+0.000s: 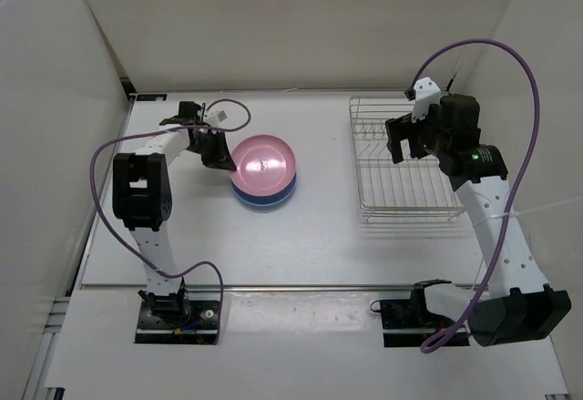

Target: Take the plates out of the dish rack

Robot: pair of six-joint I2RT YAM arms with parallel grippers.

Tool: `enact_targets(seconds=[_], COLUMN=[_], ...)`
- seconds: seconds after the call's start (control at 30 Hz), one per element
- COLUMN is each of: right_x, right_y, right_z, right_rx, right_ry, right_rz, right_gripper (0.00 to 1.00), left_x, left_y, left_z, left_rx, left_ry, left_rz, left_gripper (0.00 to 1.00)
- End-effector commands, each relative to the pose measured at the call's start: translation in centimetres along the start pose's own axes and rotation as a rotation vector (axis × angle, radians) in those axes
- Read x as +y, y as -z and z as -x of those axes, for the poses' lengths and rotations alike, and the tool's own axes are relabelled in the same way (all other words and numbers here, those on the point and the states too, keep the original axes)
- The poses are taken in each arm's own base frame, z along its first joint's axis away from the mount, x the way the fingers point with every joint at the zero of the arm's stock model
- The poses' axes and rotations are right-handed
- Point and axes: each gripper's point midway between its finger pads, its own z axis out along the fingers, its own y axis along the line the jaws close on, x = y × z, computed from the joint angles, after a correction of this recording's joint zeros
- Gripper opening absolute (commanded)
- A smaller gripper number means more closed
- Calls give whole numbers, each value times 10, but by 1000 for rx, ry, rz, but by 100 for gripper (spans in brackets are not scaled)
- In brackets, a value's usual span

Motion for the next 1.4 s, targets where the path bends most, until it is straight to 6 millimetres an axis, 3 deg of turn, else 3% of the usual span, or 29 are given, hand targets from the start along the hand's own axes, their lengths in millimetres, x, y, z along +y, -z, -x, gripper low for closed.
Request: enact_targets(seconds=[0.0, 0.43, 0.67, 0.97, 1.37], right_x=[4, 10, 11, 11, 13], right_y=[6, 8, 13, 16, 17], right_z=[10, 6, 6, 8, 6], right_rx=[-47, -53, -62, -71, -73], right_ry=[1, 1, 12, 13, 13], right_rz=[17, 47, 44, 42, 51], right_gripper=[100, 100, 100, 100, 100], left_x=[-21, -21, -14, -3, -8], left_y=[20, 12, 3, -1, -18], left_z=[16, 10, -3, -4, -17], left_rx=[-34, -2, 32, 35, 110], left_ry=[-13, -11, 3, 7, 4], left_rz=[-115, -90, -62, -11, -36], left_gripper=[11, 11, 11, 11, 15])
